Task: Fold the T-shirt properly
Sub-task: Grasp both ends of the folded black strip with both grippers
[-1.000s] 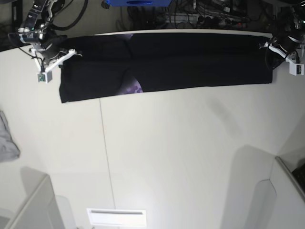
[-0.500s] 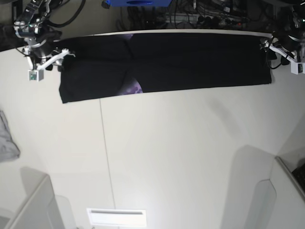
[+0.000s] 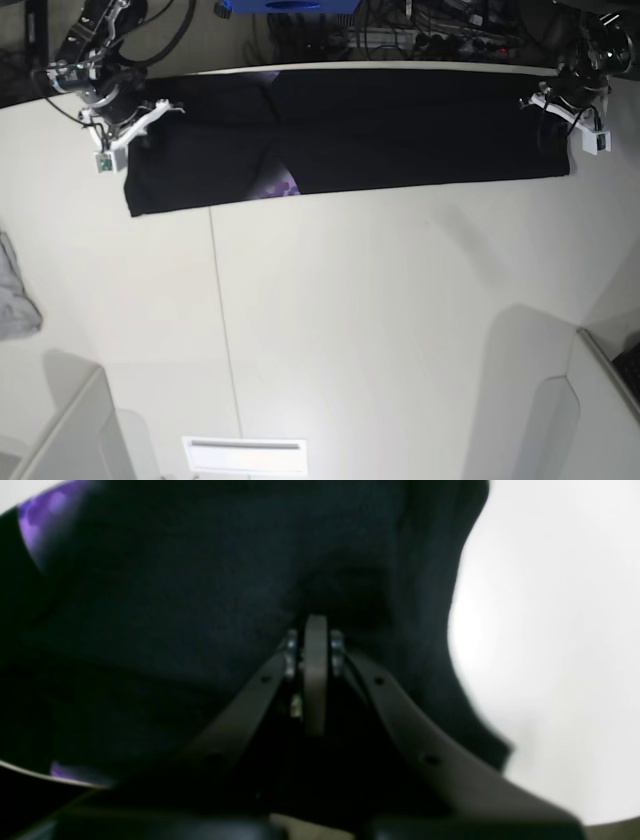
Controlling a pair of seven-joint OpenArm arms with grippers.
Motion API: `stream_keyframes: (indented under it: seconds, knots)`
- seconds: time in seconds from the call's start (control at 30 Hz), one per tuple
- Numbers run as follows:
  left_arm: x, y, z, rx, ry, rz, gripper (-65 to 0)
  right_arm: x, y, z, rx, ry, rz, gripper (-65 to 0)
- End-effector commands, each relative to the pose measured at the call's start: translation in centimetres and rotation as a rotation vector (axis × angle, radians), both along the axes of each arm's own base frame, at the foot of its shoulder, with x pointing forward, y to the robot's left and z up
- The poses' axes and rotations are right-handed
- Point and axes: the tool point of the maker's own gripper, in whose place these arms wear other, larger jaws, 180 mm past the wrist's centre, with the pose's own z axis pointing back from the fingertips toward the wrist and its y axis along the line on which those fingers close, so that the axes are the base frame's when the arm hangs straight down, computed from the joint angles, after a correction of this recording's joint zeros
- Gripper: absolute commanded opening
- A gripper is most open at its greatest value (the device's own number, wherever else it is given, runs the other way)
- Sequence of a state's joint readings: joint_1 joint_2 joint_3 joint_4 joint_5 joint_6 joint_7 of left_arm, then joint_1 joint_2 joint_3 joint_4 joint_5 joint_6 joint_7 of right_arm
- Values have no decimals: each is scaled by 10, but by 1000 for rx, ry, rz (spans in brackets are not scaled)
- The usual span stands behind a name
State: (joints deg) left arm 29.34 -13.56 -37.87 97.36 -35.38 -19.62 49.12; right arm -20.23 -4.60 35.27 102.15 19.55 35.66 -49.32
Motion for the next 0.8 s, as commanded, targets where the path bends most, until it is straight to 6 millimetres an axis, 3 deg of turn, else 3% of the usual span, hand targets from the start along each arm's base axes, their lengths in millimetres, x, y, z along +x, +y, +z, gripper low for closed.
stream_keyframes:
  seconds: [0.0,0.17,0.37,0.57,0.77]
  knots:
    - [7,6,4,32,-15,-15,-650,10,-6,6,-6,-38,2,-650]
    - [13,0,-18,41,38,-41,-650,18,-19,-13,25,7,-80,-650]
    - [43,2,-18,13,-7,-10,-650,51,-37,-15,34,-6,-136,-650]
    - [75,2,-5,8,-75,-4,-650,83,-44,-10,60,-54,-199,-650]
    - [88,7,16,31,-136,21,-650,95,-45,7,47,-107,-200,-650]
